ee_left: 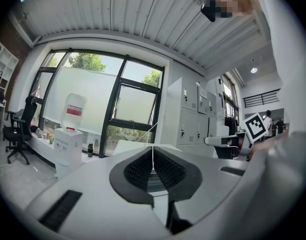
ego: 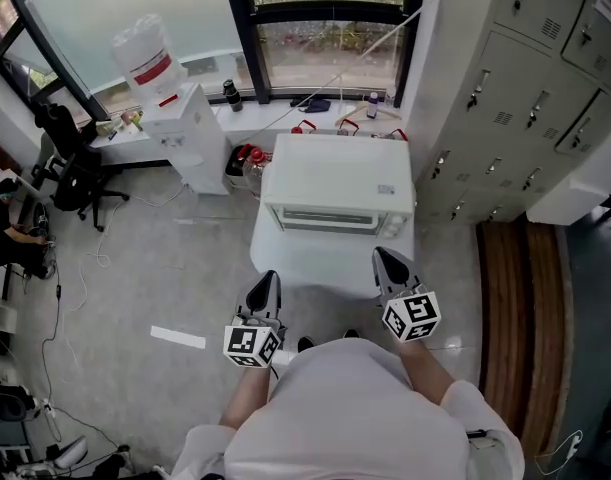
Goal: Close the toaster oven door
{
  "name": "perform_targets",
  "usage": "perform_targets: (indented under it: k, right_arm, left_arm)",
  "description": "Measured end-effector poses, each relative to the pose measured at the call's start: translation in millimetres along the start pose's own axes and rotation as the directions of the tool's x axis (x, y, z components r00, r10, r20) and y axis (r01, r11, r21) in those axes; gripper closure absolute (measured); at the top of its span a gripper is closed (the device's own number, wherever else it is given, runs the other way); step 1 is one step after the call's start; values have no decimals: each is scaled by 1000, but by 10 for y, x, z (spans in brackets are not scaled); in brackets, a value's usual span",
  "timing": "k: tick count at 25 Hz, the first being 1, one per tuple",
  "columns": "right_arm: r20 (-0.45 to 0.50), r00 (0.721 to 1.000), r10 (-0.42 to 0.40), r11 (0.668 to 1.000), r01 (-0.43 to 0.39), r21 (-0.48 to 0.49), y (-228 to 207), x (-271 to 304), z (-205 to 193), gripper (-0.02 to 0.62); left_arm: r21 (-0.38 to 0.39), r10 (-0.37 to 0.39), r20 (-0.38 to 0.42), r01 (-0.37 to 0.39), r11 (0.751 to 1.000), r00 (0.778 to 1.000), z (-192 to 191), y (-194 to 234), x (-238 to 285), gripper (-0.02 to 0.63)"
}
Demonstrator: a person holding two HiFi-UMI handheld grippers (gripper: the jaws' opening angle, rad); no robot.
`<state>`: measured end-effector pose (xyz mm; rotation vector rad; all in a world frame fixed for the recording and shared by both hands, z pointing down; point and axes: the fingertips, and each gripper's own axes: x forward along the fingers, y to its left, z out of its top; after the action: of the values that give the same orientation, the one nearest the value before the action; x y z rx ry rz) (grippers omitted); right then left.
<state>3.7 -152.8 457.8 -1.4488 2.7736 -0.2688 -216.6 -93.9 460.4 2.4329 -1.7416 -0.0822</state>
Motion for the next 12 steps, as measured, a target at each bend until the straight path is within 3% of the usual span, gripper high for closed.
perform_targets:
  k: [12]
  right_arm:
    - [5,1000,-5,1000,5,0,26,14,22,589]
  left_arm:
    - [29,-9,24,8,1000,1000,103,7,14,584]
